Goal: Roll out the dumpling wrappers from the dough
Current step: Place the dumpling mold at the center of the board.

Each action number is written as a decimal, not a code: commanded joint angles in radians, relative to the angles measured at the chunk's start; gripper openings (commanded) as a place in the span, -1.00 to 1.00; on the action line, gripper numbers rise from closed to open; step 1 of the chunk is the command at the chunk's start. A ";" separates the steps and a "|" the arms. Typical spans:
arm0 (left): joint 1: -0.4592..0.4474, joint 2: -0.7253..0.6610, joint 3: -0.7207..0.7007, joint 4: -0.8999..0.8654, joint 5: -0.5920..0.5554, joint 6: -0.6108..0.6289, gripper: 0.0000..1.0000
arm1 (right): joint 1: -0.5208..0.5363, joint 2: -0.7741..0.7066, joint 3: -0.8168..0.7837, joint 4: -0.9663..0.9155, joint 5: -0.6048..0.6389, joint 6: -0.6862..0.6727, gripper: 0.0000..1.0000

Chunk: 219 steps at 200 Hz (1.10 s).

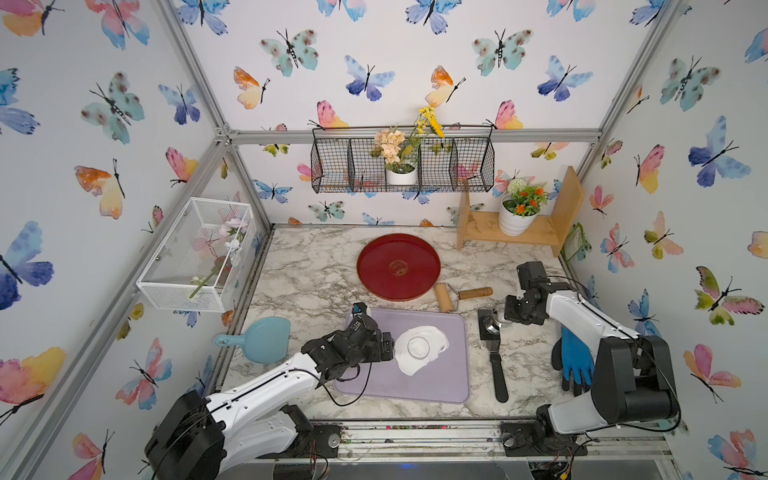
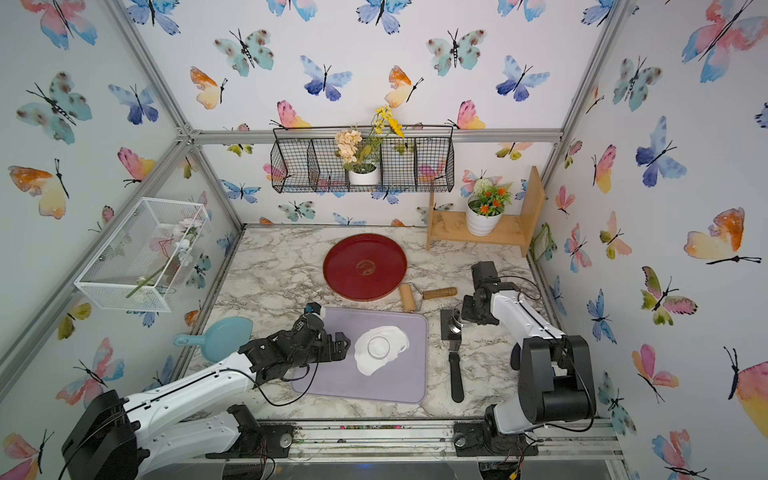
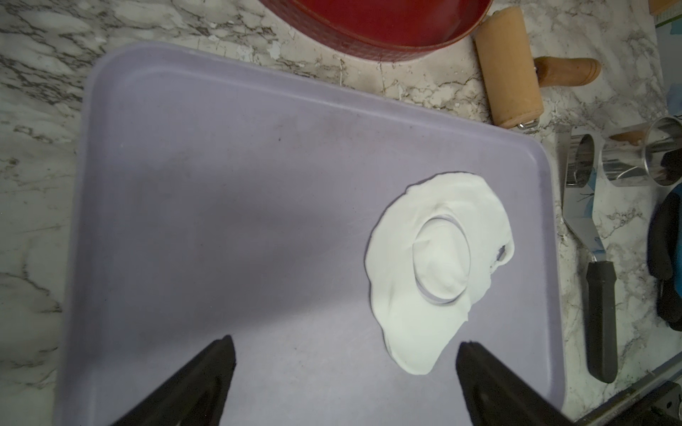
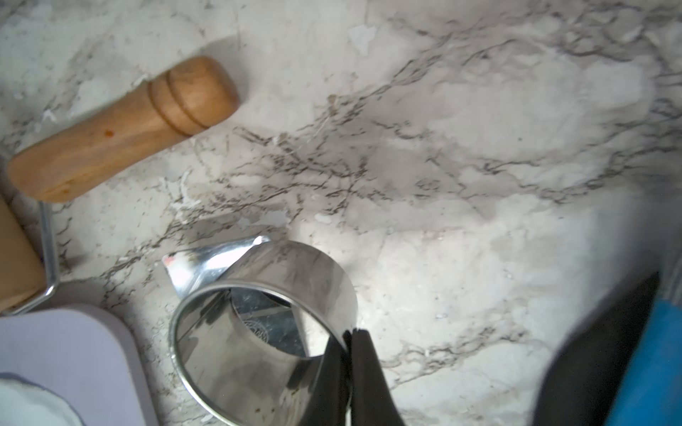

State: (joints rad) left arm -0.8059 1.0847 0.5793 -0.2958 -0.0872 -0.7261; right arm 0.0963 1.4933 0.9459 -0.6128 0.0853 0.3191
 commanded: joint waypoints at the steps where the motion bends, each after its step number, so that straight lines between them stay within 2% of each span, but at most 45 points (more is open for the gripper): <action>1: 0.007 -0.007 0.001 0.009 -0.016 0.001 0.99 | -0.058 0.004 0.040 0.016 -0.019 -0.023 -0.96; 50: 0.011 0.023 -0.002 0.020 0.013 0.009 0.99 | -0.146 0.088 0.070 0.061 -0.057 -0.029 -0.96; 99: 0.010 0.038 -0.006 0.025 0.059 0.028 0.96 | -0.161 0.157 0.096 0.052 -0.087 -0.038 -0.95; 111: 0.010 0.039 -0.006 0.024 0.070 0.034 0.95 | -0.161 0.163 0.096 0.053 -0.088 -0.038 -0.86; 137: 0.010 0.032 -0.013 0.024 0.082 0.039 0.95 | -0.161 0.168 0.103 0.048 -0.085 -0.035 -0.49; 189: 0.010 0.025 -0.018 0.023 0.118 0.049 0.93 | -0.164 0.101 0.152 0.015 -0.074 -0.031 -0.27; 219: 0.009 0.044 -0.015 0.021 0.150 0.053 0.86 | -0.164 -0.009 0.179 0.007 -0.201 -0.066 -0.11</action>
State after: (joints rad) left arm -0.7994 1.1175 0.5720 -0.2714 0.0044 -0.6922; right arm -0.0605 1.5845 1.0855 -0.5777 -0.0025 0.2832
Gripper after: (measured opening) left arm 0.942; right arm 0.422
